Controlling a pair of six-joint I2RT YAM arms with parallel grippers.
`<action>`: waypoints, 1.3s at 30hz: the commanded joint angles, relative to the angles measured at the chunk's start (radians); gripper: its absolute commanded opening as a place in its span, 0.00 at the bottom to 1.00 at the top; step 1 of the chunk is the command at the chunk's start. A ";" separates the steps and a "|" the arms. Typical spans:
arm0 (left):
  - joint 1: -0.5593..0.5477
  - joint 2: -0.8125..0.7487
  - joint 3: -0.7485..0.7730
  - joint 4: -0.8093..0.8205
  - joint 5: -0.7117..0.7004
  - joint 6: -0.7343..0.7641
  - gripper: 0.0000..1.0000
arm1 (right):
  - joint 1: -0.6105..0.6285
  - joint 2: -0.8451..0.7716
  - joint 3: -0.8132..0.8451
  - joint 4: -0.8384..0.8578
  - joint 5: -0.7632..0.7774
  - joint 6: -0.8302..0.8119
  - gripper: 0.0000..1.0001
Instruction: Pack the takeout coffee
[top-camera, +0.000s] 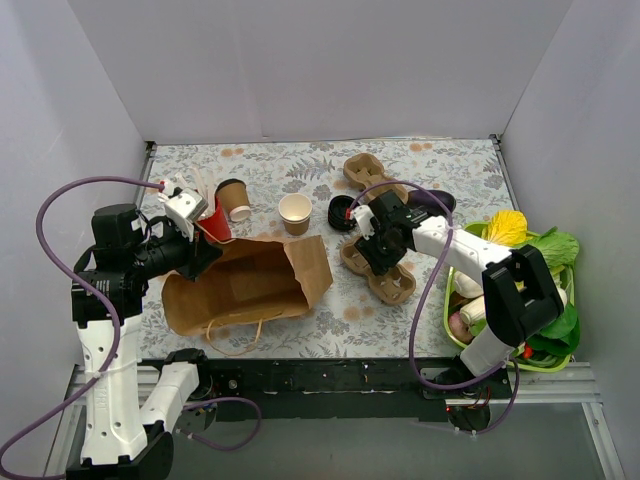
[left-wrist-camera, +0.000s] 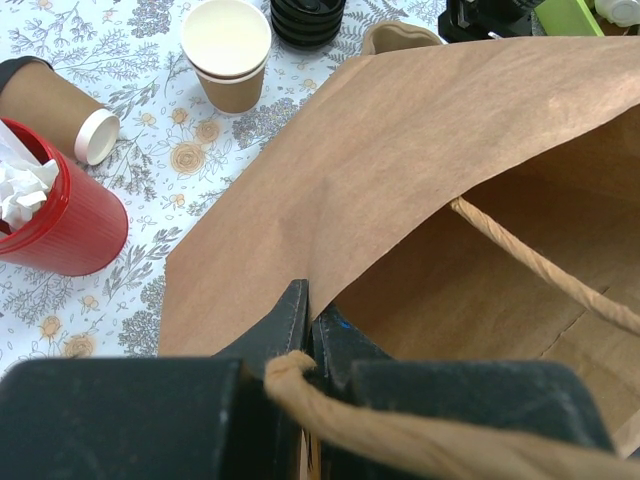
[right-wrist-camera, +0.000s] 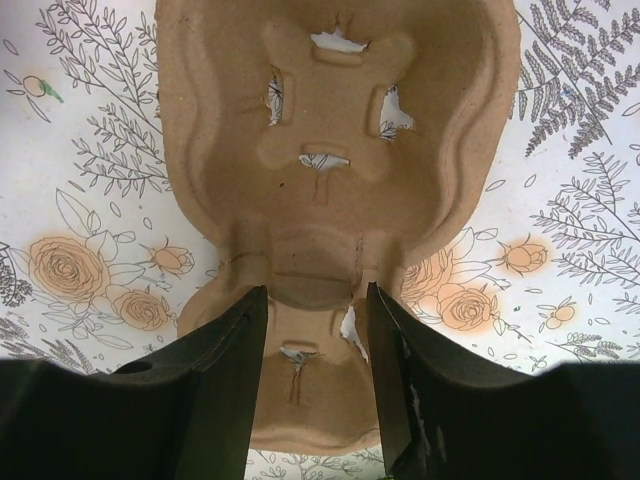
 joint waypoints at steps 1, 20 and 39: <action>0.006 -0.007 -0.010 -0.008 0.001 -0.021 0.00 | 0.001 0.016 0.006 0.028 0.006 0.013 0.52; 0.010 -0.010 -0.007 -0.007 -0.001 -0.014 0.00 | -0.001 0.053 -0.020 0.034 0.035 0.051 0.32; 0.010 0.071 0.034 0.098 0.136 0.024 0.48 | -0.020 -0.298 0.189 -0.120 -0.189 -0.076 0.01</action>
